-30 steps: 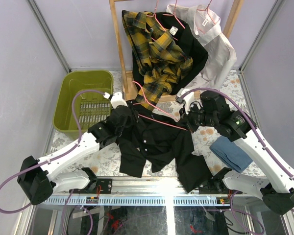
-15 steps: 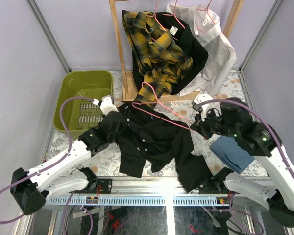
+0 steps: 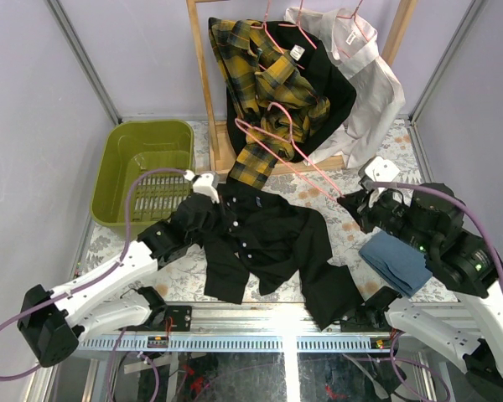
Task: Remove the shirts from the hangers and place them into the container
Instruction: Place the hanger at the clothesline.
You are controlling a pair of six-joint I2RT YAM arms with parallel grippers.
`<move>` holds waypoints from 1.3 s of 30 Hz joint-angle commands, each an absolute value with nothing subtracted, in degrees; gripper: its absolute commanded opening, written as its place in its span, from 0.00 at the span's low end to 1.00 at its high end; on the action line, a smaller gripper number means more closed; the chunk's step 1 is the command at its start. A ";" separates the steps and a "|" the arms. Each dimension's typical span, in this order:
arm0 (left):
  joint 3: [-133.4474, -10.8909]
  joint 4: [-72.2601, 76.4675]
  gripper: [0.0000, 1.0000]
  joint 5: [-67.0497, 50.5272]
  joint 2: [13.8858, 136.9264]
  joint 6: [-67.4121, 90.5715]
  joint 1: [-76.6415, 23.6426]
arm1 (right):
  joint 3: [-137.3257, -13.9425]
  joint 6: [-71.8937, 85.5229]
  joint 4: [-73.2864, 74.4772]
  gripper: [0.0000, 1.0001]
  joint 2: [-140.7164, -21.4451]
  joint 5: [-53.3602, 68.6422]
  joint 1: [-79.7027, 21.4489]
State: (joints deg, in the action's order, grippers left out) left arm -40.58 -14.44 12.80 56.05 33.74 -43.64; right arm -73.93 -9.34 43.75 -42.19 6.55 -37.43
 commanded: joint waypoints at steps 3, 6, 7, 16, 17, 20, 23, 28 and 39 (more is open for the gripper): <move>-40.57 -12.19 0.00 -9.37 57.59 24.80 -48.25 | -70.91 -2.73 25.72 0.00 -44.42 0.32 -37.31; -41.97 -18.22 0.34 -8.02 54.57 22.44 -48.95 | -70.70 -0.94 22.85 0.00 -46.16 -0.54 -37.27; -42.29 -19.56 0.42 -6.12 52.69 22.08 -48.96 | -71.05 -0.81 22.28 0.00 -47.06 -0.34 -37.27; -43.00 -21.50 1.00 10.06 37.54 23.01 -48.89 | -77.62 2.66 15.71 0.00 -57.66 -6.27 -37.27; -43.00 -21.73 1.00 10.74 37.12 23.35 -48.90 | -78.61 3.39 15.25 0.00 -58.97 -5.78 -37.27; -43.00 -22.58 1.00 12.36 37.04 24.63 -48.87 | -81.52 6.52 14.10 0.00 -62.86 -5.53 -37.27; -42.83 -23.36 1.00 13.83 37.37 25.54 -48.89 | -83.72 10.44 11.64 0.00 -66.23 -6.13 -37.27; -43.13 -24.63 1.00 14.89 38.05 26.16 -48.91 | -90.12 13.88 10.08 0.00 -72.77 -2.98 -37.27; -42.84 -24.04 1.00 14.91 37.88 28.01 -48.91 | -120.17 13.69 24.73 0.01 -97.19 -1.26 -37.27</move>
State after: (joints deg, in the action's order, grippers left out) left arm -42.22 -24.36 13.37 38.33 26.94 -48.97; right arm -108.14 13.80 20.03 -89.49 -3.29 -37.43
